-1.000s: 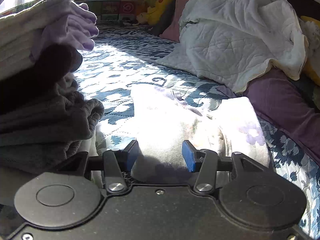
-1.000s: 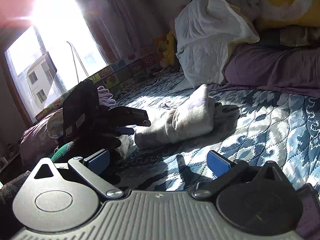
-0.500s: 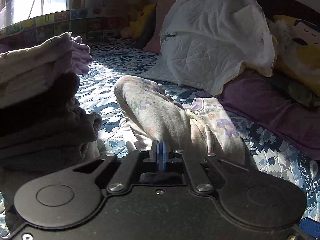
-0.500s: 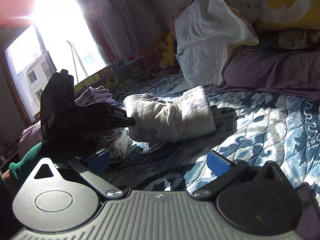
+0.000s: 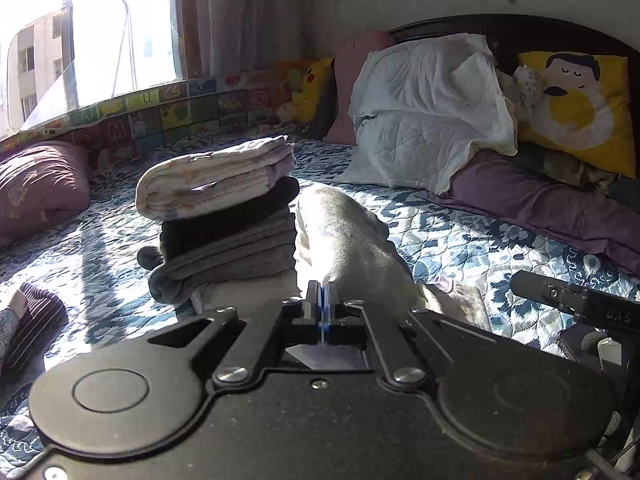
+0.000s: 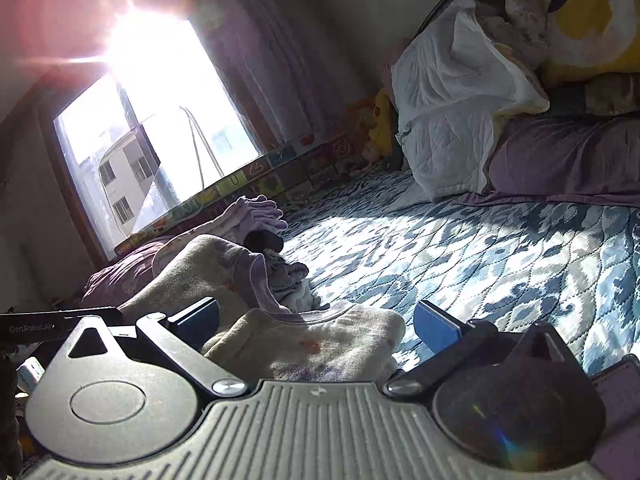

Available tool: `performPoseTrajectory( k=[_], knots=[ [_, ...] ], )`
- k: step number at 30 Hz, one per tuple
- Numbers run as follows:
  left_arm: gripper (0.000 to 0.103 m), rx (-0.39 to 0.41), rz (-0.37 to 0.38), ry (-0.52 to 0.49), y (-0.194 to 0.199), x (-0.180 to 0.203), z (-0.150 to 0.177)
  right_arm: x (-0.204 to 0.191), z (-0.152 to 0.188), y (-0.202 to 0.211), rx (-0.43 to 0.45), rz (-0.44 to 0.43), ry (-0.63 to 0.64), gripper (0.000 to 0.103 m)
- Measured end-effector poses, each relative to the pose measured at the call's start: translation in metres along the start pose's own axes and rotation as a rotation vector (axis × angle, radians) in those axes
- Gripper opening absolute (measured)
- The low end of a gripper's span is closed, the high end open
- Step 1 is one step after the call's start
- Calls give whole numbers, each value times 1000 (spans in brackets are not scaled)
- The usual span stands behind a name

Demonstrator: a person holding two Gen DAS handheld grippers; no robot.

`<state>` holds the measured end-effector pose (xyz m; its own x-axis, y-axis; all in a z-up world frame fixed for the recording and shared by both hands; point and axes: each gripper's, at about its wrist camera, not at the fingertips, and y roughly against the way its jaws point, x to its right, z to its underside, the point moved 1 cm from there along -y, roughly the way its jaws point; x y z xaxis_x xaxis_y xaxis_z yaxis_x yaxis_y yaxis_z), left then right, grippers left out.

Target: Fold clothes

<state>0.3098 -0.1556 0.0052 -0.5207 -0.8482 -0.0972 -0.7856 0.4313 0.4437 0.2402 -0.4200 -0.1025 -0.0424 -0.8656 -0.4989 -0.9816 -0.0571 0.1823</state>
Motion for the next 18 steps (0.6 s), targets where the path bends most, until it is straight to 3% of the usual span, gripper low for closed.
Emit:
performPoseTrajectory(
  k=[4,8,13,16,17,18],
  knots=[
    [0,-37,-70,17,69,-32,41,-30,18,-1,-62,-78,85,103],
    [0,-90,-127,107,131,-58,97,-53,38,-3,-142,-142,134,103],
    [0,-158,-152,271,174,-73,164,-82,65,10,-231,-229,149,103],
    [0,-179,-162,333,185,-76,189,-93,80,16,-311,-287,81,103],
    [9,-169,-167,360,190,-78,193,-96,85,17,-332,-296,59,103],
    [32,-157,-172,389,194,-81,198,-99,91,15,-368,-304,31,103]
  ],
)
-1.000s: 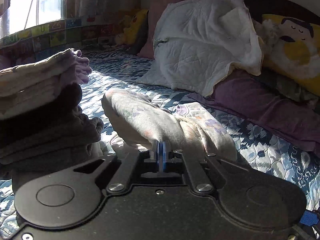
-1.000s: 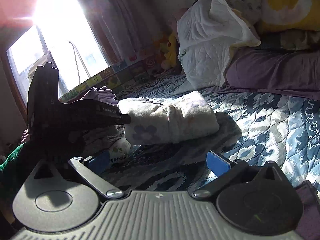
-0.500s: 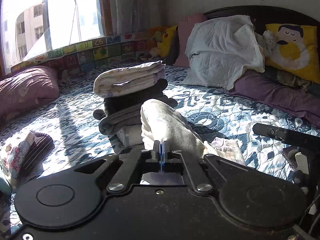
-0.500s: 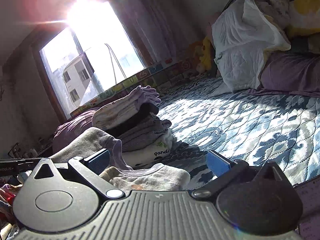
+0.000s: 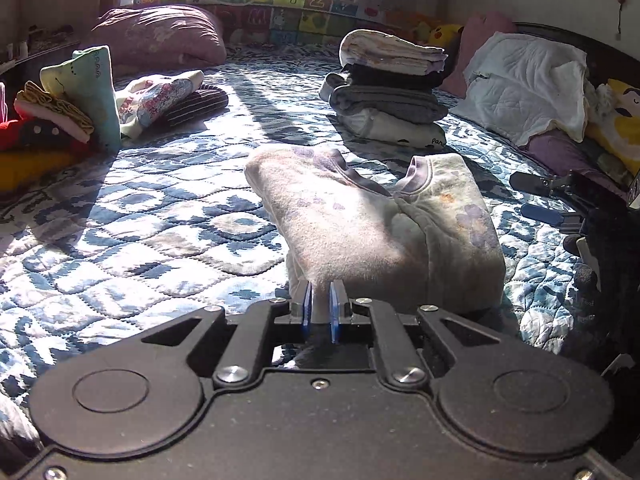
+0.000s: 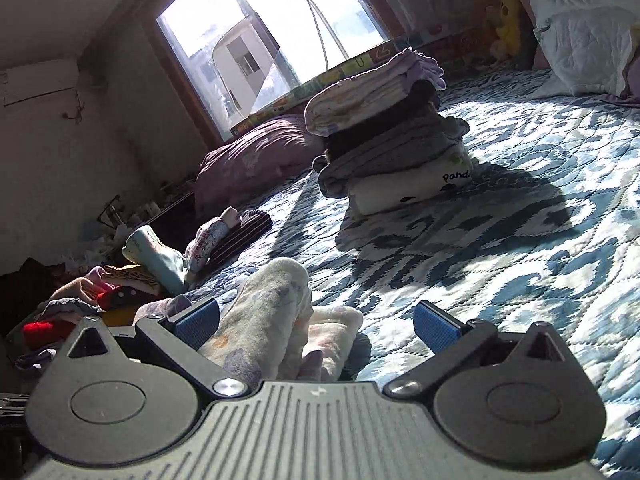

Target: Fold clothes

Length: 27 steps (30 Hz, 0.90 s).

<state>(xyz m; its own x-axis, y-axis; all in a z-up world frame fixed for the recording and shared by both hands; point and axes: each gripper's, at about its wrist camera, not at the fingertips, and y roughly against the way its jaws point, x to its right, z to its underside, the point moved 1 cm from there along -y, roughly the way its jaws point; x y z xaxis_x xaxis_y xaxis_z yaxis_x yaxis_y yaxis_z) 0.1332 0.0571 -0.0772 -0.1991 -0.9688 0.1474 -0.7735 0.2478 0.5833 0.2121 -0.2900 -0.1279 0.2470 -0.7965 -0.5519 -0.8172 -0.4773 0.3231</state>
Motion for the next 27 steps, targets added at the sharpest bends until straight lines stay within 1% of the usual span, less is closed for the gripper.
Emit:
performPoseTrajectory(
  k=[1,2,3,4,6,8,10,12,14,15,16,17,18,19,21,22,23,24,26,27],
  knots=[
    [47,23,-3,39,4,-5,3,-2,5,-4,-34,-13,-33,103],
    [66,43,-4,70,7,-9,4,-4,8,-8,-58,-17,-49,103],
    [66,59,7,113,10,-15,5,-8,12,-12,-75,-16,-59,103],
    [67,57,25,149,10,-20,5,-13,16,-15,-92,-16,-68,103],
    [70,50,66,214,5,-30,5,-17,19,-18,-114,-20,-93,103],
    [73,26,122,298,-8,-44,3,-21,22,-22,-137,-22,-124,103],
    [76,-12,198,438,-32,-62,2,-15,25,-25,-141,-14,-140,103],
    [76,-43,247,546,-59,-76,3,-8,28,-29,-142,-6,-155,103],
    [76,-52,298,613,-83,-83,2,6,29,-42,-176,0,-227,103],
    [76,-56,326,631,-93,-84,1,7,26,-46,-173,-12,-244,103],
    [76,-64,357,642,-103,-85,-1,6,21,-52,-166,-52,-241,103],
    [76,-74,388,652,-113,-84,-2,5,18,-57,-173,-68,-236,102],
    [71,-78,412,660,-121,-84,-4,4,16,-68,-210,-56,-225,102],
    [68,-78,432,659,-127,-83,-6,4,17,-78,-248,-36,-208,102],
    [64,-80,462,642,-137,-80,-10,-3,18,-87,-255,-37,-131,101],
    [61,-82,473,630,-141,-79,-13,-5,17,-91,-263,-54,-119,90],
    [55,-86,481,627,-144,-79,-14,-7,16,-94,-273,-72,-114,83],
    [51,-88,494,630,-146,-80,-16,-5,14,-96,-272,-91,-127,81],
    [46,-74,535,638,-150,-84,-22,0,7,-101,-262,-132,-164,72],
    [44,-61,544,627,-151,-84,-26,1,1,-102,-248,-153,-165,71]
  ],
)
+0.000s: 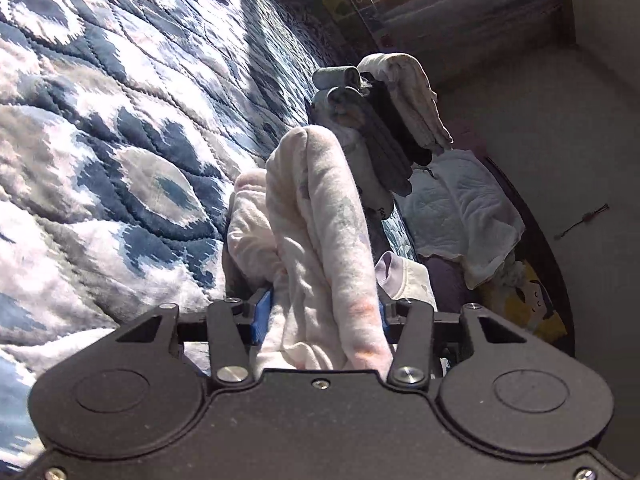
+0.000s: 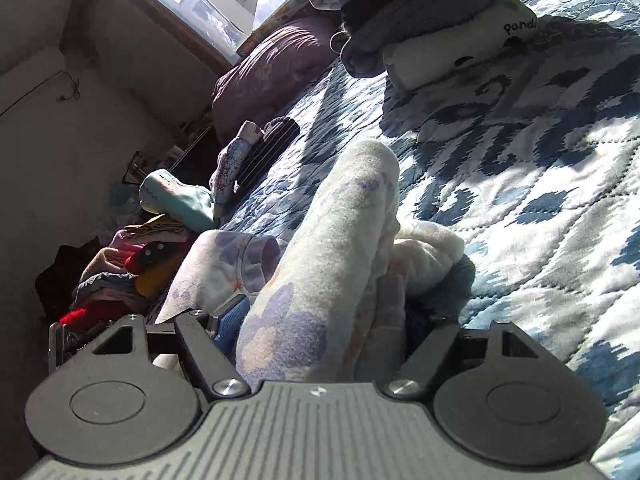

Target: Fold clothes

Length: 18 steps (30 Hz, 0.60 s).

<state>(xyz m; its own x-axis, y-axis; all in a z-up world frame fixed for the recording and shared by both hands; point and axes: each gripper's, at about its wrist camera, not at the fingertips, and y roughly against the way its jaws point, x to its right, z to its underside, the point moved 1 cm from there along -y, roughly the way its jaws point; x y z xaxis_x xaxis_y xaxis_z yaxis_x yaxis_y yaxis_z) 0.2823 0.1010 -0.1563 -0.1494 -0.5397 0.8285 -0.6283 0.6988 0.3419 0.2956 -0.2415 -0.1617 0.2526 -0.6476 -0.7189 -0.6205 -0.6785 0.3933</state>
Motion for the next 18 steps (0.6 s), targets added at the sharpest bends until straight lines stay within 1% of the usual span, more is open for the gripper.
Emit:
performPoseTrajectory(
  k=[4,8,12,15,16,17,18],
  knots=[
    [42,43,54,-41,-3,9,-20,-7,-28,-1,75,-77,43,64],
    [42,119,86,-108,-13,19,-54,-17,-61,-15,139,-123,116,64],
    [42,197,100,-110,-20,17,-87,-25,-100,-45,172,-170,161,64],
    [42,231,75,-88,-28,7,-107,-24,-121,-72,156,-164,194,64],
    [42,231,65,-85,-31,3,-110,-21,-125,-82,147,-144,196,64],
    [42,230,38,-85,-37,-3,-116,-15,-125,-92,128,-103,191,64],
    [44,222,-3,-82,-43,-9,-119,-9,-125,-102,107,-57,186,64]
  ],
)
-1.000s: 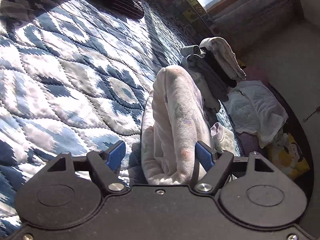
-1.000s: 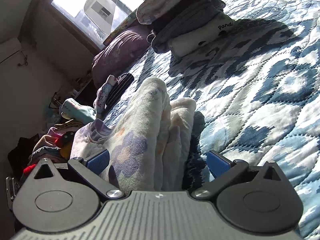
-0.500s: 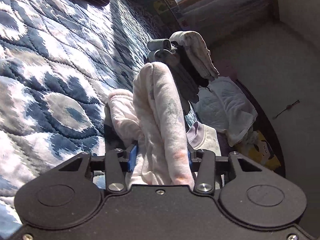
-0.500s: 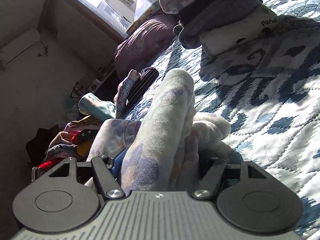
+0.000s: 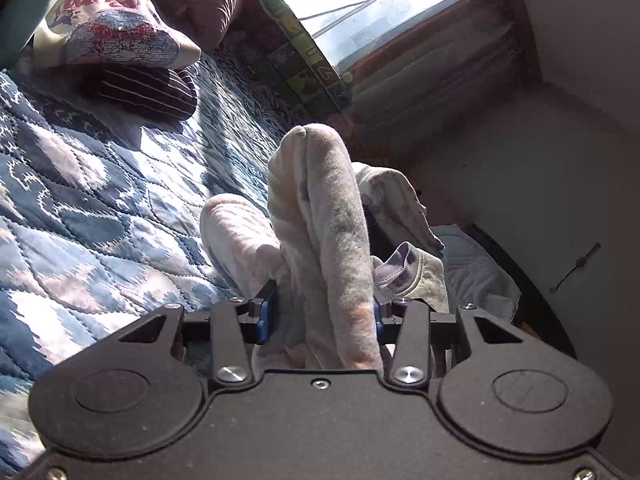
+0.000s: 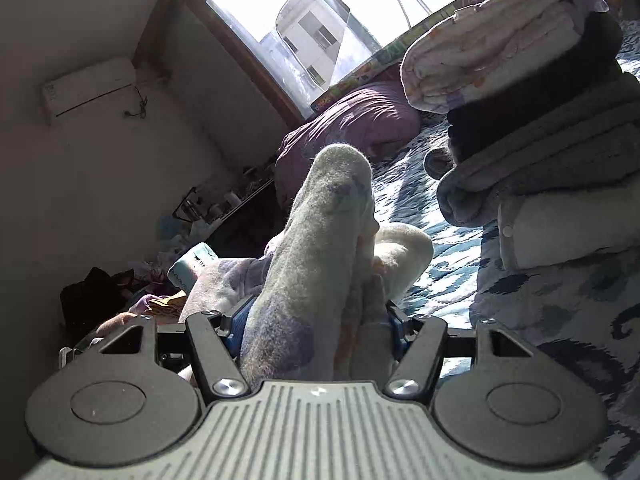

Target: Fold clothes

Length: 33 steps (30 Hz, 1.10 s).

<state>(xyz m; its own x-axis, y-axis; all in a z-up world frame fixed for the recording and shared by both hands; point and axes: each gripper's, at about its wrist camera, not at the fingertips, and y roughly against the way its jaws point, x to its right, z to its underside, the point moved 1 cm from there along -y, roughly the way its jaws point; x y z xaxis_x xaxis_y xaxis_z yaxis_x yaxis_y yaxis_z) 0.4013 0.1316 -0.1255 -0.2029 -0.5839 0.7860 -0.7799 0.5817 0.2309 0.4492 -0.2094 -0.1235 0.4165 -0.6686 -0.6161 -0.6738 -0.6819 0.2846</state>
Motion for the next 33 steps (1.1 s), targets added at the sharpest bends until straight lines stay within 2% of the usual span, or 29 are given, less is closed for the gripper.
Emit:
performPoseTrajectory(
  k=[3,4,5,6,10,13,19,26,33],
  knots=[
    [58,-77,-147,-2,-17,-17,1,12,9,-15,-58,110,-2,67],
    [59,-72,-159,4,-16,-21,1,13,12,-15,-68,129,4,68],
    [60,-57,-159,12,-14,-22,0,12,12,-10,-55,129,16,75],
    [61,-43,-160,16,-11,-22,-2,10,10,-6,-38,132,32,79],
    [62,4,-189,-29,-1,-20,-11,5,3,3,16,116,83,80],
    [62,16,-139,-30,1,-19,-13,7,8,-5,-21,79,64,80],
    [62,12,-24,-94,5,2,-12,0,9,15,35,-72,-3,80],
    [62,32,83,-91,38,23,-4,-20,25,61,71,-103,-11,80],
    [62,30,105,-89,72,44,21,-51,53,94,77,-118,17,80]
  ],
)
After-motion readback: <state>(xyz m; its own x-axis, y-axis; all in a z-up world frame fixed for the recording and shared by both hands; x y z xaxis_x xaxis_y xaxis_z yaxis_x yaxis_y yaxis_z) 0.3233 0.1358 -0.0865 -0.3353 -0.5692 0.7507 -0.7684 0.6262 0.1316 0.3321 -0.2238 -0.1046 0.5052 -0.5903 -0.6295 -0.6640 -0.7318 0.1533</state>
